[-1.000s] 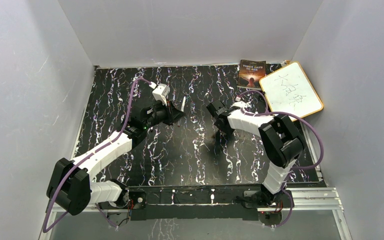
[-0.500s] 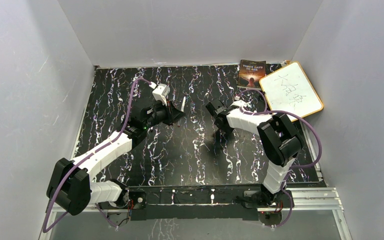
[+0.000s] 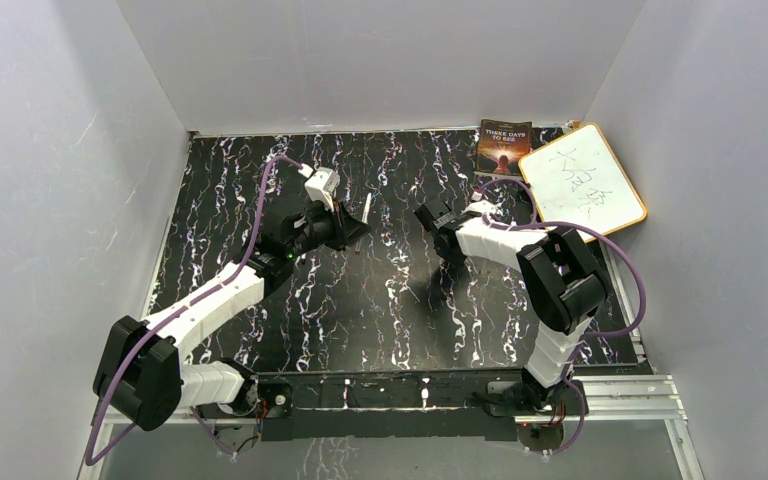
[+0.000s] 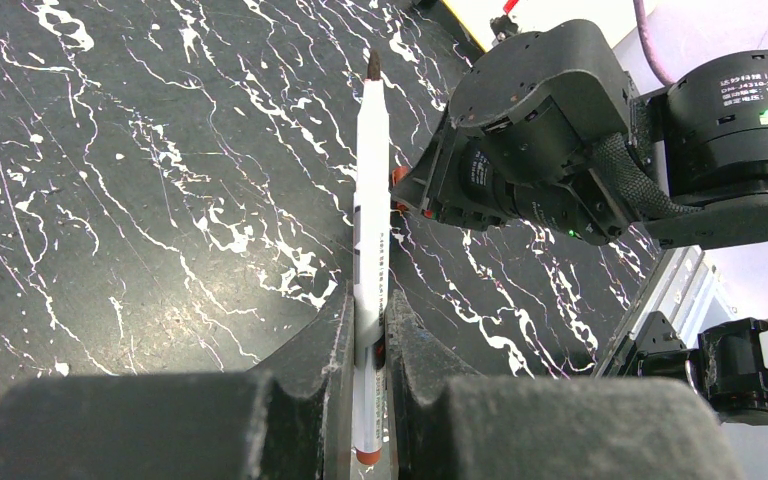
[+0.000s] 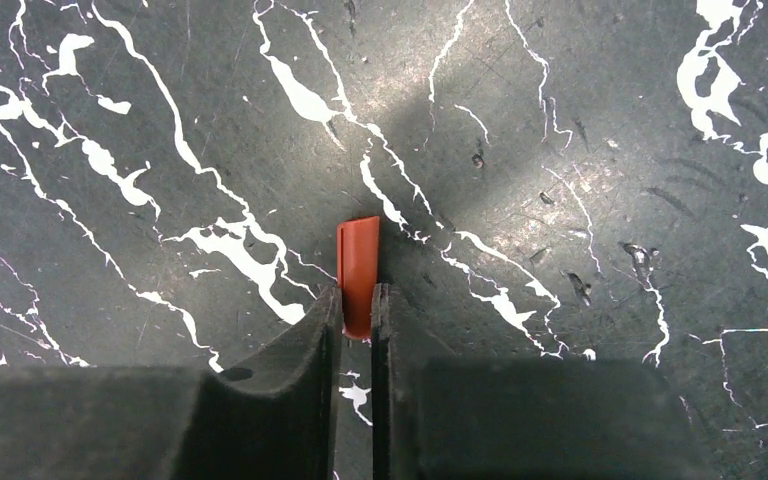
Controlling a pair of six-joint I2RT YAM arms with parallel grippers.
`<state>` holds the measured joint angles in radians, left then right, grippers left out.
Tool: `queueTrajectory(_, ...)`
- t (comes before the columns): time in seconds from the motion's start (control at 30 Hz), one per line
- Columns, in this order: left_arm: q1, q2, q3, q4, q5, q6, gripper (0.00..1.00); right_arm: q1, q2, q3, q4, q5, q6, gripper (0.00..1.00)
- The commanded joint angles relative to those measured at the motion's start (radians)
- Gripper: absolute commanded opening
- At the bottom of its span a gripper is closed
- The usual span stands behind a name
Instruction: Insert the pens into the pen caps
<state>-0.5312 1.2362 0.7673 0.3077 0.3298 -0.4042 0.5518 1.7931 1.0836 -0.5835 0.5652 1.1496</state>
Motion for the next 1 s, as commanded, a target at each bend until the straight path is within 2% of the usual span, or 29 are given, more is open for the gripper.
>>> queueTrajectory(0.0,0.007,-0.030,-0.008,0.020,0.015,0.001,0.00,-0.004,0.003,-0.020,0.007,0.007,-0.009,0.04)
queueTrajectory(0.07,0.007,-0.028,-0.007,0.021,0.016,-0.001,0.00,-0.005,-0.013,-0.032,0.009,0.017,-0.015,0.00)
queueTrajectory(0.17,0.007,-0.027,-0.006,0.021,0.018,-0.001,0.00,-0.005,-0.044,-0.052,0.017,0.020,-0.034,0.00)
queueTrajectory(0.33,0.007,-0.026,0.002,0.019,0.030,-0.004,0.00,-0.005,-0.189,-0.110,0.100,-0.006,-0.116,0.00)
queueTrajectory(0.5,0.007,-0.025,-0.005,0.055,0.101,-0.056,0.00,-0.005,-0.421,-0.247,0.365,-0.131,-0.303,0.00)
queueTrajectory(0.63,0.006,-0.008,-0.054,0.226,0.219,-0.231,0.00,-0.004,-0.577,-0.352,0.619,-0.283,-0.426,0.00)
queueTrajectory(0.7,0.000,0.008,-0.105,0.377,0.273,-0.382,0.00,-0.005,-0.616,-0.364,0.682,-0.363,-0.463,0.00)
queueTrajectory(0.77,-0.017,0.003,-0.155,0.503,0.276,-0.467,0.00,-0.005,-0.648,-0.368,0.730,-0.440,-0.483,0.00)
queueTrajectory(0.97,-0.100,-0.050,-0.199,0.575,0.224,-0.500,0.00,-0.004,-0.720,-0.397,0.958,-0.624,-0.491,0.00)
